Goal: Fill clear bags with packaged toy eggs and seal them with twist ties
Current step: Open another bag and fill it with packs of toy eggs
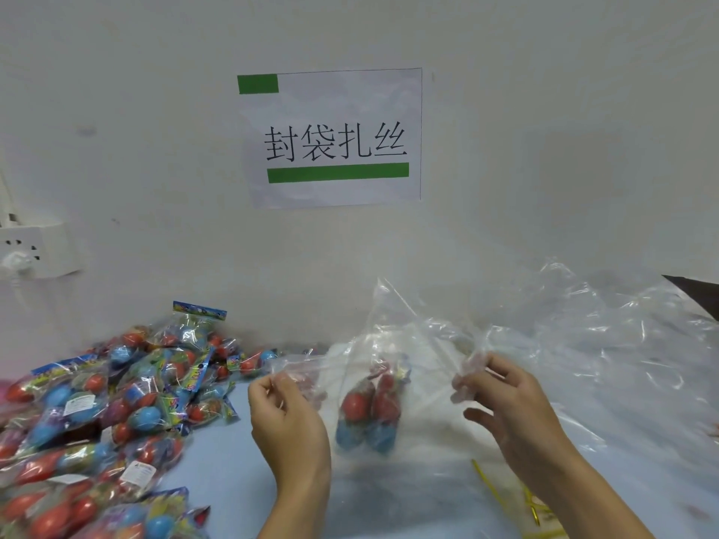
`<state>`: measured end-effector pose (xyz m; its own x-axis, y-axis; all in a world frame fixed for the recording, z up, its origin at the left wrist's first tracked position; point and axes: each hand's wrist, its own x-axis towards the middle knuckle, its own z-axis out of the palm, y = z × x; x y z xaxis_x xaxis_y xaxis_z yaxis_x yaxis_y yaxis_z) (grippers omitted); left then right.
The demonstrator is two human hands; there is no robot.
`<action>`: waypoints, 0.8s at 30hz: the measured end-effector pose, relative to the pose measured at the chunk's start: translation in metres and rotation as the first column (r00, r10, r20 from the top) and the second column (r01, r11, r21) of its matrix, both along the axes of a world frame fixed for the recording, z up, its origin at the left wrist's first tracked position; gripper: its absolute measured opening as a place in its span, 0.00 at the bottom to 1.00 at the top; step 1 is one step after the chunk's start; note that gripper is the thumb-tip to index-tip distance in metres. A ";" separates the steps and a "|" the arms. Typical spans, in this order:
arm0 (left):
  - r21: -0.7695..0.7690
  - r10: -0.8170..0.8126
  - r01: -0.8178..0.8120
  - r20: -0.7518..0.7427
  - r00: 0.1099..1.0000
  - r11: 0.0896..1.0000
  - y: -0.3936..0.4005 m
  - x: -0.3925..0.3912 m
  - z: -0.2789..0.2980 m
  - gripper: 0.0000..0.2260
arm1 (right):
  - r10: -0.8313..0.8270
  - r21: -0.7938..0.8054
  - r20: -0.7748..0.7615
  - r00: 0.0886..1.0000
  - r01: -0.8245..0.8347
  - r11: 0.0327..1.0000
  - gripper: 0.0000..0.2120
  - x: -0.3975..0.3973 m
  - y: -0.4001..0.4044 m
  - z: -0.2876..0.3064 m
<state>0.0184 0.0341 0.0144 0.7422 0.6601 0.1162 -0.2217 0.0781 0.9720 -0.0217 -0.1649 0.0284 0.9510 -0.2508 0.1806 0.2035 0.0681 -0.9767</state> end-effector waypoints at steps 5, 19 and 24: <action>0.103 -0.074 0.089 -0.136 0.988 0.991 0.003 0.002 -0.005 0.11 | 0.044 -0.049 -0.062 0.997 -0.047 0.998 0.10 0.001 -0.001 -0.002; 0.853 -0.265 0.128 0.012 0.964 0.506 -0.004 -0.019 0.024 0.10 | -0.048 0.153 0.015 0.999 0.045 0.987 0.11 0.002 0.001 0.006; 0.895 -0.227 0.266 -0.193 0.955 0.359 -0.005 -0.030 0.065 0.06 | -0.133 0.178 0.048 0.990 0.123 0.976 0.11 -0.001 0.002 0.010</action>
